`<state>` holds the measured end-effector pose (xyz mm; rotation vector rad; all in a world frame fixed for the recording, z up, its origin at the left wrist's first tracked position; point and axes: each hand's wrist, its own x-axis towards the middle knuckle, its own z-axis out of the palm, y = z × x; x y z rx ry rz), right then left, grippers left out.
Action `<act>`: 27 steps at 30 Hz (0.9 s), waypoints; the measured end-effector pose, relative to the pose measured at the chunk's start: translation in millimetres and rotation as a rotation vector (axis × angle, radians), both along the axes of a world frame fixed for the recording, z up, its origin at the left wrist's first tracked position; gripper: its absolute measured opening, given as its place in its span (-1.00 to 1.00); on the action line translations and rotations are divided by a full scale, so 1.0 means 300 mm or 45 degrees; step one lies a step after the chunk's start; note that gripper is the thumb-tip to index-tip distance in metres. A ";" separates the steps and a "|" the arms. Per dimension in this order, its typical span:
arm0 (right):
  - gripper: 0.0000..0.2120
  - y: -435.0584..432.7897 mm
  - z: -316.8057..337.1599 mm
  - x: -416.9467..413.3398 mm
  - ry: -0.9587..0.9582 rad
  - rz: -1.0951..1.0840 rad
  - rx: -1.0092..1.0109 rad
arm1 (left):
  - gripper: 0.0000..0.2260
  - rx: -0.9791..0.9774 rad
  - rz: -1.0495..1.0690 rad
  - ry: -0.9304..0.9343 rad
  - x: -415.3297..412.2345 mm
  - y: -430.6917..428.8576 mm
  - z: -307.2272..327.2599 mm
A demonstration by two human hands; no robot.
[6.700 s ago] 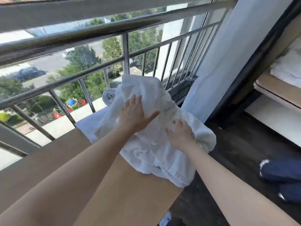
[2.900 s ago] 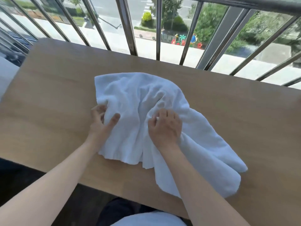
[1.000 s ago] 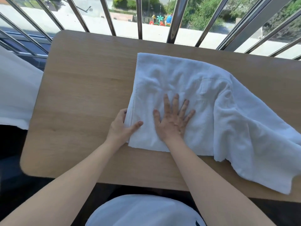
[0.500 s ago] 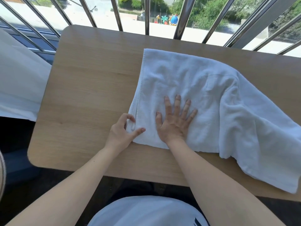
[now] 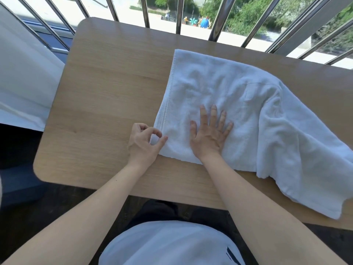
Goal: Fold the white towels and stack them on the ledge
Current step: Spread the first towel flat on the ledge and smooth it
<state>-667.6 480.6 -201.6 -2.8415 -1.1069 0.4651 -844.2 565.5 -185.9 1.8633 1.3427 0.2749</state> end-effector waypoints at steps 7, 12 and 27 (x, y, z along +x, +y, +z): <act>-0.37 -0.010 -0.005 -0.011 -0.003 0.033 -0.080 | -0.83 0.019 -0.027 0.042 0.039 0.012 0.034; -0.35 -0.012 -0.015 -0.009 -0.016 0.021 -0.036 | -0.84 0.089 -0.028 0.052 0.015 0.031 0.047; -0.25 -0.028 -0.036 0.001 -0.098 0.104 -0.031 | -0.85 -0.097 0.127 0.113 0.045 0.048 0.021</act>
